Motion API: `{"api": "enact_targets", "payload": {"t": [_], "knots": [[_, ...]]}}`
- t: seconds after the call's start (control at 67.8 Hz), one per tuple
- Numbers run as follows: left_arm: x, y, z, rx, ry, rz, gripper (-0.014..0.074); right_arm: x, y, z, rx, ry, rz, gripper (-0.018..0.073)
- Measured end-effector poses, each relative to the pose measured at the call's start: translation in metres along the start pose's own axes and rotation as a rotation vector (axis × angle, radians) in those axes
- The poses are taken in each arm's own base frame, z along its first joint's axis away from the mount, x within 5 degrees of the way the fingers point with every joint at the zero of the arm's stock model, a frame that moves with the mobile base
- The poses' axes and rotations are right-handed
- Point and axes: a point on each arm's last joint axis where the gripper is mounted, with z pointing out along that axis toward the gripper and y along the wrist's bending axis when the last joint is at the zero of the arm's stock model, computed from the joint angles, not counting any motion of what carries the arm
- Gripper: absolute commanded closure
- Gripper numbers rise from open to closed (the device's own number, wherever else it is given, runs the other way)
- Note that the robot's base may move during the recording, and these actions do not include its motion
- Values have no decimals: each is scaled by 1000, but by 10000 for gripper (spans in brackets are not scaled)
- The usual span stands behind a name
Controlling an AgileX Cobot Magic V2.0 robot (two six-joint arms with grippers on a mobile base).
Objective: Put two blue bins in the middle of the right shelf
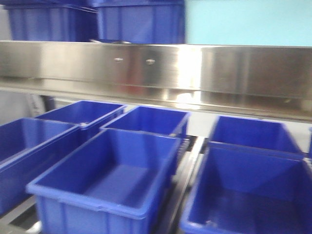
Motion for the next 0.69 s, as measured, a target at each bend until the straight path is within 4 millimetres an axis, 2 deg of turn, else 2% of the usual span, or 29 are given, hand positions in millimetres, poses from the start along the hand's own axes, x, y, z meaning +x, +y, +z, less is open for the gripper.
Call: {"api": "enact_targets", "payload": {"t": [0.693], "knots": [[0,0,0,0,0,0,707,0,0,0,2,-1,-1,721]]}}
